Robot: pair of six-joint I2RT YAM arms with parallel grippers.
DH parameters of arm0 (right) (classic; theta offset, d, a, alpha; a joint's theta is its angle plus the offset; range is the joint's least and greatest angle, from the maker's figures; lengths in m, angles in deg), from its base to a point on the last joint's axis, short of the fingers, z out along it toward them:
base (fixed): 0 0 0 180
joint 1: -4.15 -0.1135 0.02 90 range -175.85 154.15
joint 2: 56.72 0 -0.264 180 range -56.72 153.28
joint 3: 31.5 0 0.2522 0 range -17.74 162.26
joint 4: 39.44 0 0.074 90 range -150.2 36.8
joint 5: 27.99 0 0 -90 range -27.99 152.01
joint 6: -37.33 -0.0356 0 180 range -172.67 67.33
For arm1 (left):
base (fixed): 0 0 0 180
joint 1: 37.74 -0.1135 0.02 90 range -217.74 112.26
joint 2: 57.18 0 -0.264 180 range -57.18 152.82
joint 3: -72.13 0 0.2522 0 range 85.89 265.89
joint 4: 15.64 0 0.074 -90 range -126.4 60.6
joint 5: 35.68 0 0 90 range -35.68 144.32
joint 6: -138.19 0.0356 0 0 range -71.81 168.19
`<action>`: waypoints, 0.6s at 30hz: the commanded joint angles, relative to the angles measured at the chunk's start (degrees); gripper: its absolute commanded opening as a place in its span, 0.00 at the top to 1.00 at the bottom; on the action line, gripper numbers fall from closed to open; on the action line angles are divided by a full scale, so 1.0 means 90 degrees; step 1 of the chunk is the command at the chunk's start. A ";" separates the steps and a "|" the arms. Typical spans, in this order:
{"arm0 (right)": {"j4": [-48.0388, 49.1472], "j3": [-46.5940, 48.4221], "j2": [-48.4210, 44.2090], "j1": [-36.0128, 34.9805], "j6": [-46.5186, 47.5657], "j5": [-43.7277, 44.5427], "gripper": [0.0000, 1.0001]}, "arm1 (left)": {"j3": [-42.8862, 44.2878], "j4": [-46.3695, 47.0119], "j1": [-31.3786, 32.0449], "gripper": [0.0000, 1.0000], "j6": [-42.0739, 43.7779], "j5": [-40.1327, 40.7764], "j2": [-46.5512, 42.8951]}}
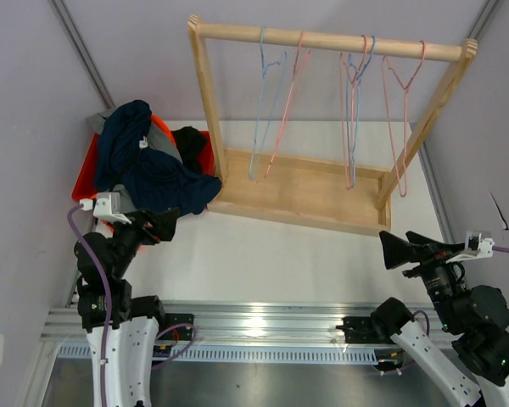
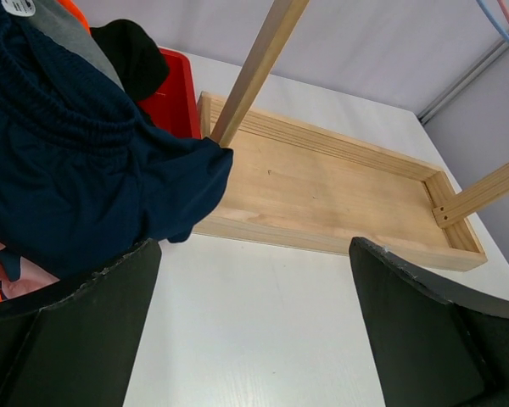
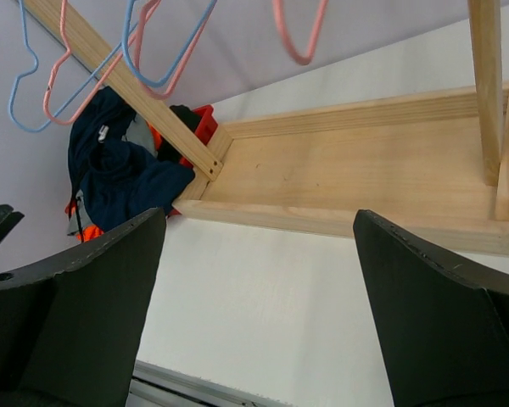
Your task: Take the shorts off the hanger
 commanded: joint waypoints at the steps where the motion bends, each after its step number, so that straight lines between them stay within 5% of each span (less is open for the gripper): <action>1: 0.0219 -0.0027 0.0091 0.0174 0.0206 -0.0349 0.00 | -0.0084 0.0238 0.0045 0.01 -0.0012 0.0058 0.0116; 18: 0.0298 -0.0076 0.0061 0.0516 0.0323 -0.0789 0.01 | -0.0055 0.0209 0.0054 0.01 -0.0002 0.0116 0.0380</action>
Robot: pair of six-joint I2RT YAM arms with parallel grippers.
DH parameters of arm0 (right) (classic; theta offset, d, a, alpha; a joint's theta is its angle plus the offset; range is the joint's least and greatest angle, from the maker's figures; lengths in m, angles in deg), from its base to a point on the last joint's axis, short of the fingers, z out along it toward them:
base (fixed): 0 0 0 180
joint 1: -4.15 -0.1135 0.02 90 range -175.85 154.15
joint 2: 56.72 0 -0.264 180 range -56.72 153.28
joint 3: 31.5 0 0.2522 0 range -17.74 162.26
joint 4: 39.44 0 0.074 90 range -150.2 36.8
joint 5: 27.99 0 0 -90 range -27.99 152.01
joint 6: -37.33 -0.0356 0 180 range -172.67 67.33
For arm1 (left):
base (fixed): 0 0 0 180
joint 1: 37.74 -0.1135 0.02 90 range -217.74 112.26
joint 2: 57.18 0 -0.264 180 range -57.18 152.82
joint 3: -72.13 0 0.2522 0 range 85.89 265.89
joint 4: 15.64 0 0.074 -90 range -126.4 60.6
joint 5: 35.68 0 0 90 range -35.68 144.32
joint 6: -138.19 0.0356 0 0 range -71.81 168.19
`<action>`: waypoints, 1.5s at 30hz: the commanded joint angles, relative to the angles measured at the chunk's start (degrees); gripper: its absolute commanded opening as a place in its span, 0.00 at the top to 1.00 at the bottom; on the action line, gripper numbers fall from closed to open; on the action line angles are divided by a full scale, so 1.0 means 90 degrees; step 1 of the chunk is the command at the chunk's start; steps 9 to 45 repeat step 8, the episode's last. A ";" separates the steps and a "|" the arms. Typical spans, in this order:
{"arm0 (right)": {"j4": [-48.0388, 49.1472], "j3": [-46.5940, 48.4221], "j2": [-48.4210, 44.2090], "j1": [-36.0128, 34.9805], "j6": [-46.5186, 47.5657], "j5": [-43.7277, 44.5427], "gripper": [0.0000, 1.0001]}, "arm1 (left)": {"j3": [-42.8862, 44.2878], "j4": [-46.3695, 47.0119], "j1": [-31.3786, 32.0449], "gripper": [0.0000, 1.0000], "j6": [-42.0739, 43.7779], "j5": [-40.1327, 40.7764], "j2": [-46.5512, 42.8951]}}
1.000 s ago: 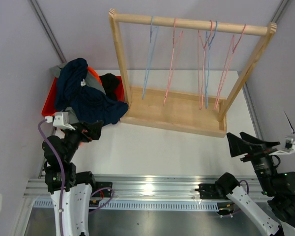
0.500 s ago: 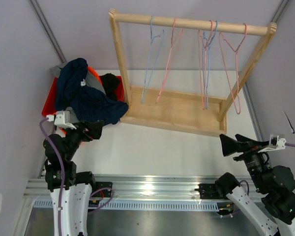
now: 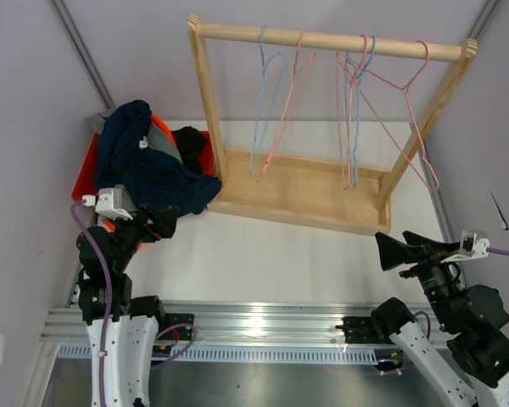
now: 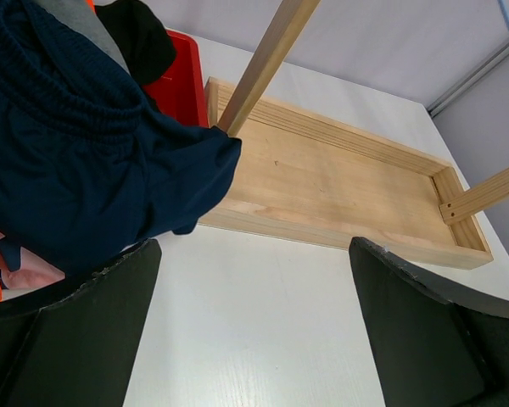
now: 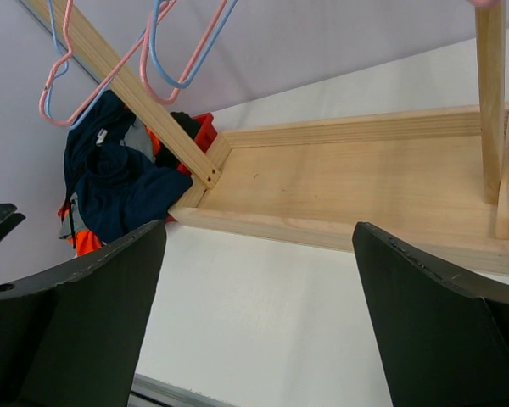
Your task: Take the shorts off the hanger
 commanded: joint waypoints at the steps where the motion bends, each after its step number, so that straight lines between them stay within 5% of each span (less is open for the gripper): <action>1: 0.0208 0.0004 0.0037 0.0011 0.0122 -0.0147 0.01 | -0.0019 0.0175 0.0045 0.01 -0.0012 0.0075 0.0093; 45: 0.0247 0.0014 0.0125 0.0021 0.0248 -0.0411 0.01 | -0.0009 0.0165 0.0045 0.01 0.0008 0.0085 0.0152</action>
